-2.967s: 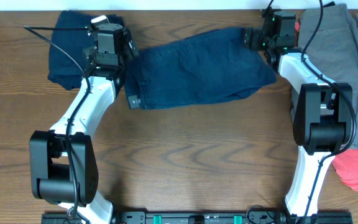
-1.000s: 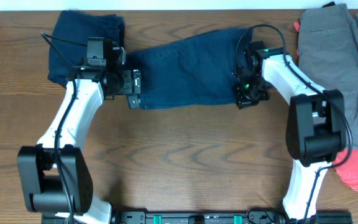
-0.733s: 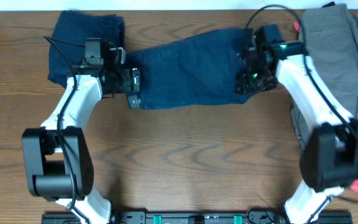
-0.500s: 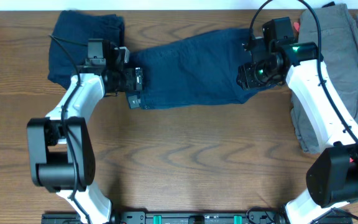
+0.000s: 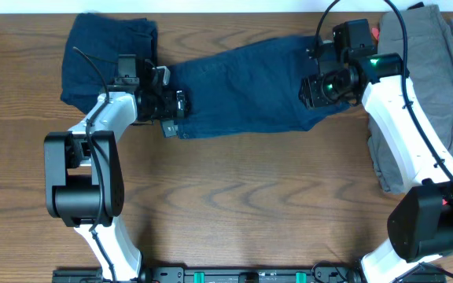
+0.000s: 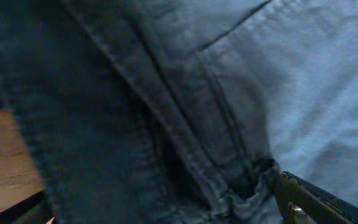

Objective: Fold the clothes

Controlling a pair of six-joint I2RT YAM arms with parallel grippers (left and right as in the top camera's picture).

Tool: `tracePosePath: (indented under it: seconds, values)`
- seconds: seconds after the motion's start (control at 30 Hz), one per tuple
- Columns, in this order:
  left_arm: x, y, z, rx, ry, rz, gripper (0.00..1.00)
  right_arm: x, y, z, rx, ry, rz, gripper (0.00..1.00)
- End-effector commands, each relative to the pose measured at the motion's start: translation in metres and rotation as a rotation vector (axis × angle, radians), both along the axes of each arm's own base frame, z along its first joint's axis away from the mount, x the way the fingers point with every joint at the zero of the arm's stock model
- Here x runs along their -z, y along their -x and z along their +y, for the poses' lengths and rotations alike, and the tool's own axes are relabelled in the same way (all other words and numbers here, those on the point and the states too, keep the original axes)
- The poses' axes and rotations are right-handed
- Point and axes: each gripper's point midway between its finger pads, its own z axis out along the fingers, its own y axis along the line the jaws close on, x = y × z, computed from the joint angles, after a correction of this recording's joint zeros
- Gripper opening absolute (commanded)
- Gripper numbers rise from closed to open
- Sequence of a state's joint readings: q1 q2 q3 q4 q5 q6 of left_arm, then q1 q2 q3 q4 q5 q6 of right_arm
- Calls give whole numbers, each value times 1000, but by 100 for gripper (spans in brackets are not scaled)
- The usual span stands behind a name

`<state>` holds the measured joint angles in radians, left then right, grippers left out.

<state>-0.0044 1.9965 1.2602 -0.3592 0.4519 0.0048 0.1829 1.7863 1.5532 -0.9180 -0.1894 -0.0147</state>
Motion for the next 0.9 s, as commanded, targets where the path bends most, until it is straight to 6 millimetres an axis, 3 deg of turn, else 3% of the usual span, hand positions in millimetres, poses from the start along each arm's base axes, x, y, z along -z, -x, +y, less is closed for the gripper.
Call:
tracePosePath:
  seconds: [0.0, 0.17, 0.2, 0.3, 0.33, 0.47, 0.6, 0.87]
  values:
    - [-1, 1, -19, 54, 71, 5, 99, -7, -6, 0, 13, -10, -32, 53]
    - [0, 5, -33, 86, 75, 8, 78, -11, -15, 1, 22, -21, -69, 46]
    - [-1, 5, -36, 93, 75, 8, 64, -12, -16, 2, 22, -22, -75, 44]
    - [-1, 6, -42, 105, 74, 8, 12, -13, -20, 2, 35, -31, -89, 37]
    - [-1, 6, -41, 104, 74, 8, 6, -14, -22, 3, 35, -32, -97, 35]
    - [-9, 8, -38, 90, 76, 7, 6, -17, -35, 2, 45, -40, -146, 27]
    - [-33, 18, -34, 90, 69, 10, 6, -17, -49, -1, 68, -53, -180, 20]
    - [-89, 63, -12, 99, -63, 27, 6, 22, -57, 2, 72, -50, -111, 15]
